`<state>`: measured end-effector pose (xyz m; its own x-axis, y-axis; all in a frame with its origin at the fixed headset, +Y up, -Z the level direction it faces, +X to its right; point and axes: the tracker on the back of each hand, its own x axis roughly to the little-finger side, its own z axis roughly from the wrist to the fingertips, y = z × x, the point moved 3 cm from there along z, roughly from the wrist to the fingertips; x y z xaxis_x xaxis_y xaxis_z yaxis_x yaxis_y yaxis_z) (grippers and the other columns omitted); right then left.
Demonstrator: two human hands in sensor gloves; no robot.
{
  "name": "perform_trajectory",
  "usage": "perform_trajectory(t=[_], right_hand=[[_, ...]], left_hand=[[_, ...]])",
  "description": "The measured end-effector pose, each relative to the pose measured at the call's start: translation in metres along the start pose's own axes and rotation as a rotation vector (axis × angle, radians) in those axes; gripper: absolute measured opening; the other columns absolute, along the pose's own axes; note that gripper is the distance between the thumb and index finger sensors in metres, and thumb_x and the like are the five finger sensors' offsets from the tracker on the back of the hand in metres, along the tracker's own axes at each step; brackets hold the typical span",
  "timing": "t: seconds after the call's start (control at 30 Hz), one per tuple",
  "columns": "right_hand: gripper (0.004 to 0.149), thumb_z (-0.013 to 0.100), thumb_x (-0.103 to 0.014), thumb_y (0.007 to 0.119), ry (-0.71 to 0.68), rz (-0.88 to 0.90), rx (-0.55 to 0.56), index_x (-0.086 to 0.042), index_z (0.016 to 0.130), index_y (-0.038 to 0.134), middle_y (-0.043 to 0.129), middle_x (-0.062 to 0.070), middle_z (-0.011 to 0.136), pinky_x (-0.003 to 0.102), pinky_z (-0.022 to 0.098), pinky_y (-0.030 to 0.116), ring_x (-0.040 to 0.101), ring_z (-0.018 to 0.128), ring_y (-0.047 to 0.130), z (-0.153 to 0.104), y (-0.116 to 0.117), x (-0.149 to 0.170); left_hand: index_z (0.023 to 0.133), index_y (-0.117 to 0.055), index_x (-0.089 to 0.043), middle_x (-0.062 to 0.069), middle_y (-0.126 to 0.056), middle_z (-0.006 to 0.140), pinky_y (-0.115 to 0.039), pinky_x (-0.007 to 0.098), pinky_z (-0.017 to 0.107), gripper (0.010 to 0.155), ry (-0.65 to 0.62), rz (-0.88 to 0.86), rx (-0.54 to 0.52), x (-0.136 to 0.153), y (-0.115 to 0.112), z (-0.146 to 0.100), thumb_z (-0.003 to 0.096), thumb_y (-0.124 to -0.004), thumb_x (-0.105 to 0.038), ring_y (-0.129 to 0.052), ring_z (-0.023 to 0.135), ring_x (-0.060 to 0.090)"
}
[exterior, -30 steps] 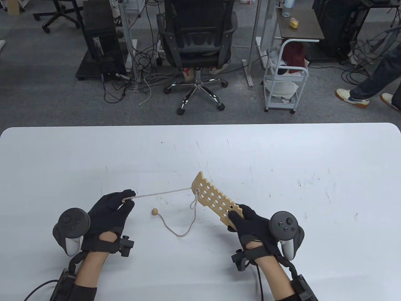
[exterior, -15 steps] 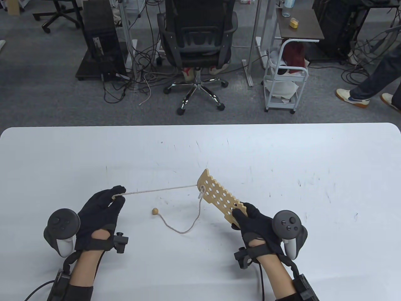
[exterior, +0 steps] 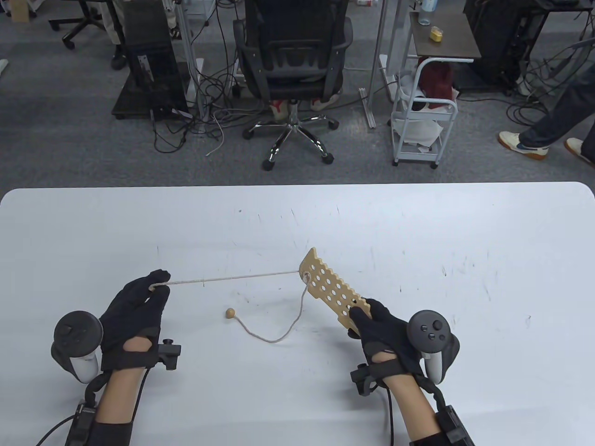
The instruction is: Thread rope through all holes on crocodile lacing toy
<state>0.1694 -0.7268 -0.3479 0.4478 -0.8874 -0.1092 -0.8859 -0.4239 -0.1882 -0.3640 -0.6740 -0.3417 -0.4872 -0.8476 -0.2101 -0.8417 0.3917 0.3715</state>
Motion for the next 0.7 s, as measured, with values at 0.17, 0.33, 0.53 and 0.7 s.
perform_trajectory(t=[0.17, 0.33, 0.53, 0.7], right_hand=[[0.045, 0.042, -0.044, 0.083, 0.009, -0.003, 0.003, -0.018, 0.079, 0.085, 0.107, 0.006, 0.059, 0.047, 0.041, 0.086, 0.023, 0.04, 0.111, 0.0, -0.001, 0.001], [0.045, 0.042, -0.044, 0.083, 0.015, -0.01, 0.011, -0.018, 0.079, 0.085, 0.106, 0.006, 0.059, 0.047, 0.041, 0.086, 0.023, 0.04, 0.111, 0.001, -0.002, 0.002], [0.045, 0.042, -0.044, 0.082, 0.033, -0.012, 0.024, -0.018, 0.079, 0.085, 0.107, 0.006, 0.059, 0.047, 0.04, 0.086, 0.023, 0.039, 0.112, 0.002, -0.005, 0.005], [0.045, 0.042, -0.044, 0.082, 0.044, -0.013, 0.033, -0.018, 0.079, 0.085, 0.107, 0.007, 0.058, 0.047, 0.04, 0.086, 0.023, 0.039, 0.112, 0.002, -0.007, 0.007]], left_hand=[[0.083, -0.094, -0.04, -0.005, -0.094, 0.083, -0.054, 0.056, 0.078, 0.046, 0.004, -0.006, -0.015, 0.001, 0.003, 0.001, 0.0384, -0.089, -0.052, -0.092, 0.08, 0.025], [0.082, -0.095, -0.039, -0.005, -0.095, 0.082, -0.054, 0.056, 0.077, 0.046, 0.024, 0.0, -0.039, 0.001, 0.006, 0.0, 0.038, -0.09, -0.052, -0.092, 0.079, 0.025], [0.082, -0.095, -0.039, -0.005, -0.096, 0.081, -0.055, 0.056, 0.077, 0.046, 0.082, -0.028, -0.083, 0.008, 0.015, 0.0, 0.038, -0.09, -0.052, -0.093, 0.078, 0.025], [0.082, -0.095, -0.039, -0.005, -0.095, 0.082, -0.055, 0.056, 0.077, 0.046, 0.104, -0.053, -0.097, 0.013, 0.02, 0.001, 0.0381, -0.09, -0.052, -0.093, 0.078, 0.025]])
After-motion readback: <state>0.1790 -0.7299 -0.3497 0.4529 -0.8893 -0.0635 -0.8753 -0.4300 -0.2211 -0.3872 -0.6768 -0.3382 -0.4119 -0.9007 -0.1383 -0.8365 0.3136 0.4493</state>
